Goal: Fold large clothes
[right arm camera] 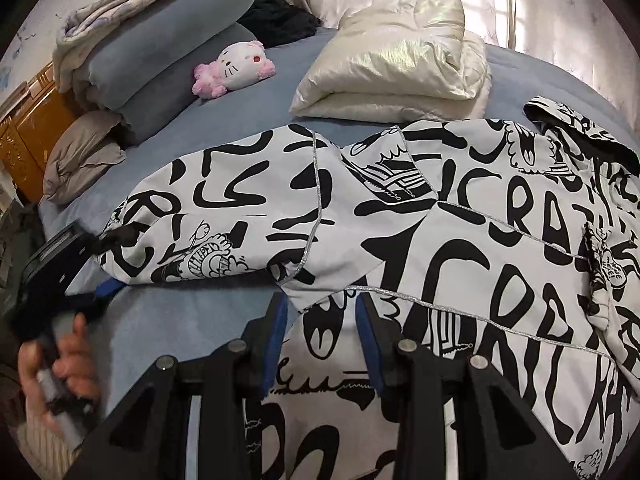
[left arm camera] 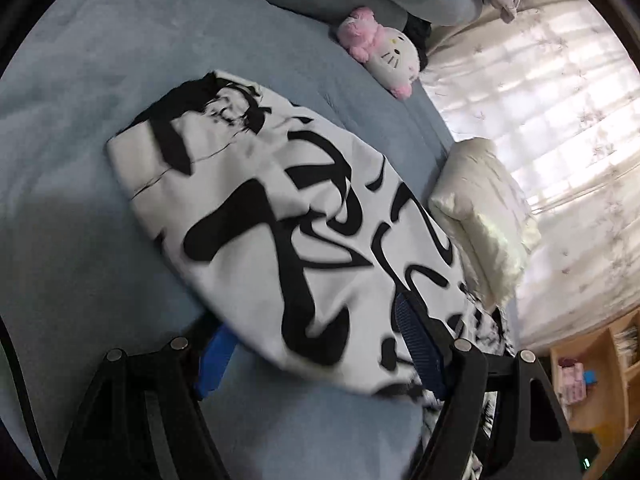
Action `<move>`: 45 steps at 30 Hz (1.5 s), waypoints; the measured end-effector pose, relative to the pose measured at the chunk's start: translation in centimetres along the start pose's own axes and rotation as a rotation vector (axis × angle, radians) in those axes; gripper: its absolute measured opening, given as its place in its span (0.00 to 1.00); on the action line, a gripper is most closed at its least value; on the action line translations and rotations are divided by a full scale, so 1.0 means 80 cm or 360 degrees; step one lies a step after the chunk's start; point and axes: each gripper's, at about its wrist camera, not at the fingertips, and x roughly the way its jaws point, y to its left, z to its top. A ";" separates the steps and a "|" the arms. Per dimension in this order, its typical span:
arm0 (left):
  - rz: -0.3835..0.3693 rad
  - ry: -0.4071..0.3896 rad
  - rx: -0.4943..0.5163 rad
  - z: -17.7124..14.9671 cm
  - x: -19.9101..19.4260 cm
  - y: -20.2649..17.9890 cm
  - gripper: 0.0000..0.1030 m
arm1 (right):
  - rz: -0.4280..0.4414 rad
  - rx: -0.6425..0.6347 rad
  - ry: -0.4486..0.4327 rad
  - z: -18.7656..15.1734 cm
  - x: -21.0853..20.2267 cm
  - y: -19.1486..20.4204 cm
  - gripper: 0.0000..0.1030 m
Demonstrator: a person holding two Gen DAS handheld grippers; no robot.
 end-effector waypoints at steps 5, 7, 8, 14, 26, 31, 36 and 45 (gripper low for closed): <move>0.0165 -0.0054 0.0078 0.014 0.011 -0.021 0.09 | 0.0007 0.0004 0.0001 -0.004 -0.005 -0.002 0.34; 0.0195 -0.0098 0.0125 0.016 0.000 -0.039 0.07 | 0.0016 0.0014 -0.0004 -0.006 -0.009 -0.004 0.34; 0.0205 -0.0127 0.0169 0.016 -0.007 -0.050 0.06 | 0.0021 0.0020 -0.0012 -0.007 -0.014 -0.006 0.34; 0.0179 -0.0268 0.0480 0.001 -0.061 -0.157 0.06 | 0.0048 0.0098 -0.0089 -0.013 -0.055 -0.030 0.34; -0.0181 -0.0152 0.1065 -0.156 -0.087 -0.382 0.06 | -0.0082 0.0417 -0.0336 -0.051 -0.178 -0.166 0.34; -0.0228 0.0076 0.1255 -0.252 -0.045 -0.425 0.06 | -0.0196 0.0586 -0.0384 -0.087 -0.220 -0.232 0.34; -0.0193 0.0317 0.1461 -0.347 0.009 -0.433 0.07 | -0.0291 0.0695 -0.0387 -0.126 -0.245 -0.280 0.34; -0.0283 0.0515 0.1562 -0.415 0.022 -0.418 0.84 | -0.0299 0.0762 -0.0336 -0.161 -0.243 -0.314 0.34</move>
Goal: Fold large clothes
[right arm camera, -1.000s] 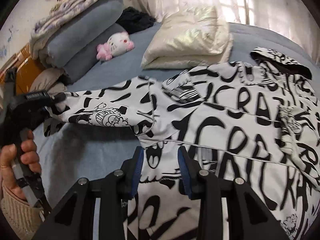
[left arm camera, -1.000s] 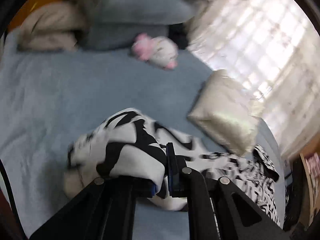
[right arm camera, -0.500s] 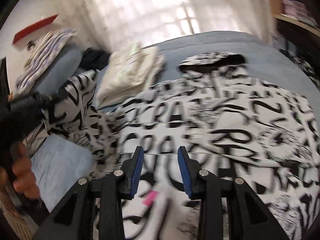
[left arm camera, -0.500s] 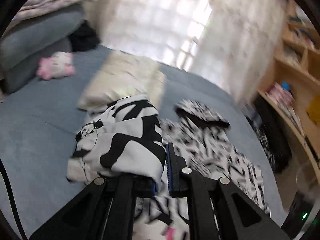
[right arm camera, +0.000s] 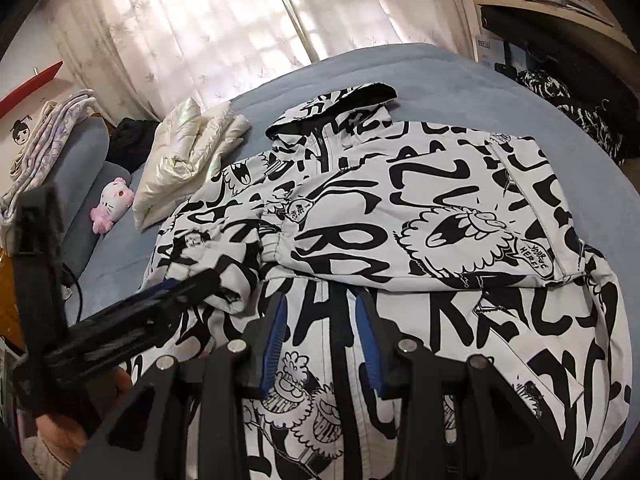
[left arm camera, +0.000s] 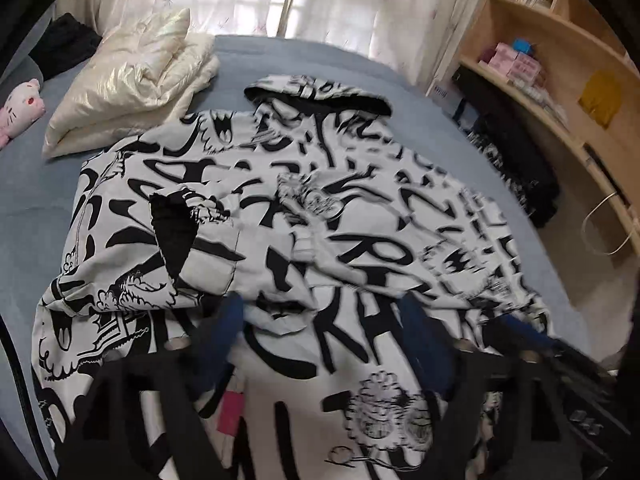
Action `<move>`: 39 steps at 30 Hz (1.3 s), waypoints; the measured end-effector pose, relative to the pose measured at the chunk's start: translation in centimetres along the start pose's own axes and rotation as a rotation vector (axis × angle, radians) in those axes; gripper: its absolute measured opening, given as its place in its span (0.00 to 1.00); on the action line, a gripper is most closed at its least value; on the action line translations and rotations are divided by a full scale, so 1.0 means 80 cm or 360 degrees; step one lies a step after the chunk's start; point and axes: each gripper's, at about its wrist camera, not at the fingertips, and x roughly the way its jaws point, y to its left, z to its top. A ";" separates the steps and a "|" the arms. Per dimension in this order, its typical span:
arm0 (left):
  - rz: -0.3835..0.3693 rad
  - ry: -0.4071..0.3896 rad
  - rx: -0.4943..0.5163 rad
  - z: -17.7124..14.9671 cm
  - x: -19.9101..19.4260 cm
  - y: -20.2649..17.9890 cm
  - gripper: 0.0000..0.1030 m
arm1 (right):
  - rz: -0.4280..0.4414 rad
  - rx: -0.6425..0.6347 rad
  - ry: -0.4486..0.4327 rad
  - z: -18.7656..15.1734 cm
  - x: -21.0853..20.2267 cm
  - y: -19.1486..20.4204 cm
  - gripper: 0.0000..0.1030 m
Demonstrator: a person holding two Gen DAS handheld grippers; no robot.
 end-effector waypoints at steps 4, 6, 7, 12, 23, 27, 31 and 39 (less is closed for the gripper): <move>-0.0139 -0.0045 -0.0031 0.003 -0.031 0.012 0.90 | 0.0035 0.0000 0.0008 0.001 0.001 -0.001 0.34; -0.0197 -0.0060 -0.0081 0.001 -0.045 0.021 0.93 | 0.0052 -0.0013 -0.0004 0.001 -0.002 0.003 0.34; -0.0216 -0.0068 -0.0107 0.000 -0.052 0.026 0.94 | 0.0061 -0.0026 -0.0007 0.000 -0.004 0.005 0.35; -0.0249 -0.0098 -0.0283 -0.022 -0.085 0.067 0.94 | 0.0109 -0.0072 0.0010 -0.003 -0.002 0.016 0.47; 0.0011 -0.0099 -0.0369 -0.074 -0.110 0.135 0.94 | 0.0148 -0.0486 0.0078 -0.003 0.038 0.100 0.48; 0.0000 -0.0082 -0.0419 -0.080 -0.105 0.149 0.94 | 0.0091 -0.0740 0.0114 -0.002 0.083 0.137 0.48; 0.0004 -0.0065 -0.0409 -0.084 -0.099 0.153 0.94 | 0.0008 -0.0862 0.0209 -0.001 0.132 0.153 0.48; 0.0023 -0.0045 -0.0467 -0.092 -0.095 0.171 0.94 | -0.0025 -0.0997 0.0291 0.011 0.181 0.169 0.10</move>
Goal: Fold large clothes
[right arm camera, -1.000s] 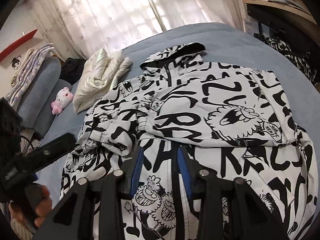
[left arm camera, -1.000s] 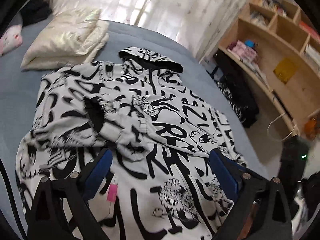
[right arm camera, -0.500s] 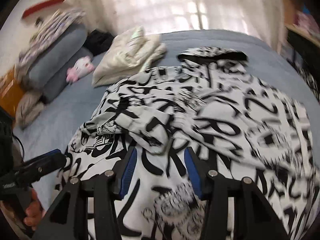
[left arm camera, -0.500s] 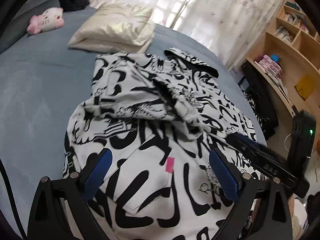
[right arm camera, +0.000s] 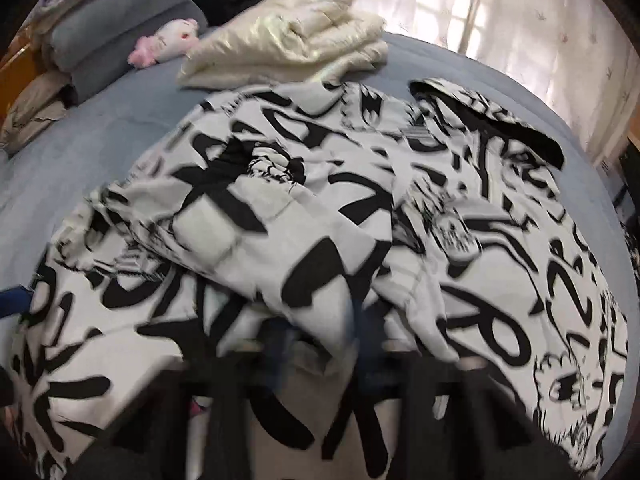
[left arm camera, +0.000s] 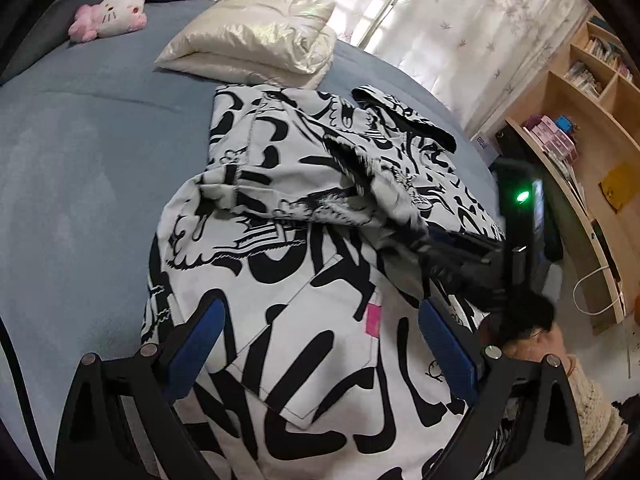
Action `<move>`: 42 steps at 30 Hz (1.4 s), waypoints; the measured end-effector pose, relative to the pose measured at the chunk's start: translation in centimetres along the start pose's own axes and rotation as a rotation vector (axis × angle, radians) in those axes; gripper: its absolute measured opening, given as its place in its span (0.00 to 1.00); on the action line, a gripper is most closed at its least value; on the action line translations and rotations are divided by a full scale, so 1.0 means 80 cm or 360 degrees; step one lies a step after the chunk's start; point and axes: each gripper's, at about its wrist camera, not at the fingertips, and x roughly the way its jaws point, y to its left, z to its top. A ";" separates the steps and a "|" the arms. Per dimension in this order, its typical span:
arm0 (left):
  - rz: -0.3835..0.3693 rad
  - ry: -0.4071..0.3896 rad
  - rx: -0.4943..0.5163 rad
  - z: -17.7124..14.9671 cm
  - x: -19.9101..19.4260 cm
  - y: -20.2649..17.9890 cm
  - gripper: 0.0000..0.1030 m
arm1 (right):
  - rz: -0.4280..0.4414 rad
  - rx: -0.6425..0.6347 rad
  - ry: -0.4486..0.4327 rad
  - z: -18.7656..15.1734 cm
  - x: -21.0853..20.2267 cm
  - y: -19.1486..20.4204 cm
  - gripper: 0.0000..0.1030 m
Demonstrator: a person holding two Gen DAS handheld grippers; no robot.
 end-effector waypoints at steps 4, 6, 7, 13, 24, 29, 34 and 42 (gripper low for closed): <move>0.0001 -0.0015 -0.0014 0.001 -0.001 0.004 0.94 | -0.0019 -0.0016 -0.0213 0.027 -0.045 -0.001 0.06; -0.0001 -0.0024 -0.0013 0.001 -0.003 0.004 0.94 | 0.0074 0.0105 -0.0369 0.040 -0.083 -0.019 0.06; -0.0002 -0.0027 -0.0013 0.001 -0.003 0.005 0.94 | 0.0120 0.0191 -0.0442 0.041 -0.099 -0.031 0.06; -0.0003 -0.0027 -0.0027 -0.002 -0.006 0.009 0.94 | 0.0462 0.1083 -0.0478 -0.027 -0.102 -0.135 0.13; 0.0104 -0.0061 0.0030 0.044 0.002 0.006 0.94 | 0.0208 0.1010 -0.0057 -0.085 -0.064 -0.154 0.35; 0.0274 -0.0042 0.0018 0.097 0.028 0.017 0.94 | 0.0131 0.0619 -0.0202 -0.037 -0.087 -0.113 0.51; 0.0436 0.0019 0.0062 0.137 0.074 0.014 0.94 | 0.0052 0.0207 -0.0254 -0.005 -0.076 -0.038 0.66; 0.0505 0.0133 -0.0027 0.157 0.136 0.027 0.94 | -0.0245 -0.0096 0.0020 0.014 0.030 0.015 0.70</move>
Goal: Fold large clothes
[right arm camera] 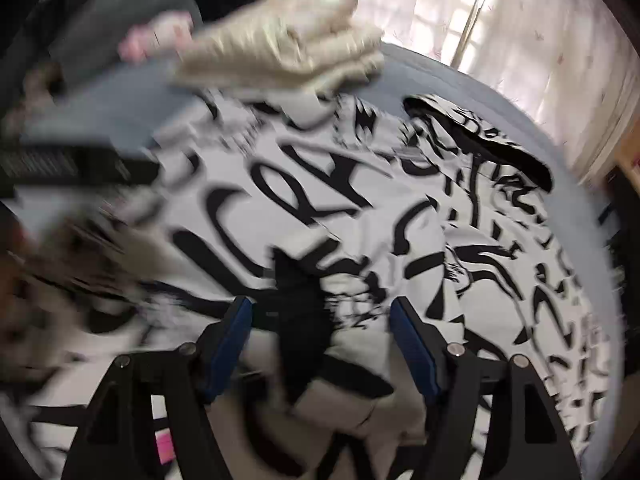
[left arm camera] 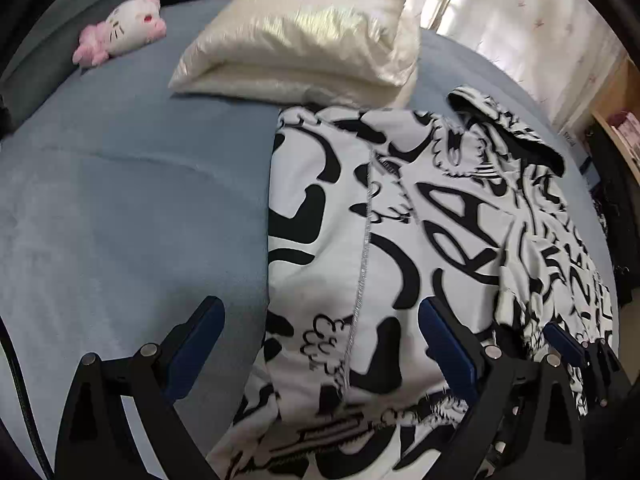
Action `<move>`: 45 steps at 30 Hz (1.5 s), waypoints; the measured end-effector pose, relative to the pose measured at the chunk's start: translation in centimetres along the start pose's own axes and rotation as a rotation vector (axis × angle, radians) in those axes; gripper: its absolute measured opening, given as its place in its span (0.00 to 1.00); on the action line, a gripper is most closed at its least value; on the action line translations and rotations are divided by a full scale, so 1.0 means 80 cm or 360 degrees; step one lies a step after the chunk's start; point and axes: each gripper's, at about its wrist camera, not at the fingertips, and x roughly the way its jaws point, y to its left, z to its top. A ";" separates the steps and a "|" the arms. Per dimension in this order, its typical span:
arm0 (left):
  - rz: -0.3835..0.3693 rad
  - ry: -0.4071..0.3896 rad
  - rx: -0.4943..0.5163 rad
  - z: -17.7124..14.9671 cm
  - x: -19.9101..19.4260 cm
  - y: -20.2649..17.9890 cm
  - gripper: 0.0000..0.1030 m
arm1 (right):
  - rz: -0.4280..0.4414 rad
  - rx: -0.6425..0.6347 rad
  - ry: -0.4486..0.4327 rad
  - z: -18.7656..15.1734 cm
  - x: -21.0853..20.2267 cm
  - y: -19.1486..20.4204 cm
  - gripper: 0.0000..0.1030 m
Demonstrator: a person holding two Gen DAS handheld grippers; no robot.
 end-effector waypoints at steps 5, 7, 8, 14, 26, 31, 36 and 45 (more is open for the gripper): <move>-0.0002 0.0065 -0.0053 -0.004 0.024 0.006 0.94 | 0.0031 0.0078 0.0024 0.000 0.005 -0.022 0.14; -0.0002 0.0064 -0.0059 -0.006 0.027 0.007 0.94 | 0.0057 0.0106 -0.0034 0.009 -0.015 -0.035 0.12; -0.0005 0.0062 -0.0062 -0.006 0.028 0.007 0.94 | 0.0061 0.0132 -0.0116 0.015 -0.032 -0.047 0.11; -0.0048 0.0037 -0.0053 -0.005 0.020 0.007 0.94 | 0.0085 0.0668 -0.0484 0.014 -0.107 -0.188 0.03; -0.0046 0.0089 -0.0039 0.019 0.037 0.019 0.94 | 0.0690 0.1635 -0.0029 -0.146 0.033 -0.335 0.58; -0.0103 0.0107 -0.0144 0.043 0.053 0.029 0.94 | 0.0899 0.1689 -0.0126 -0.136 0.035 -0.335 0.58; -0.0118 0.0123 -0.0209 0.058 0.068 0.034 0.94 | 0.0954 0.1622 -0.0126 -0.109 0.045 -0.325 0.58; -0.0108 0.0265 -0.0149 0.077 0.086 0.034 0.94 | 0.1140 0.1720 -0.0232 -0.118 0.041 -0.337 0.58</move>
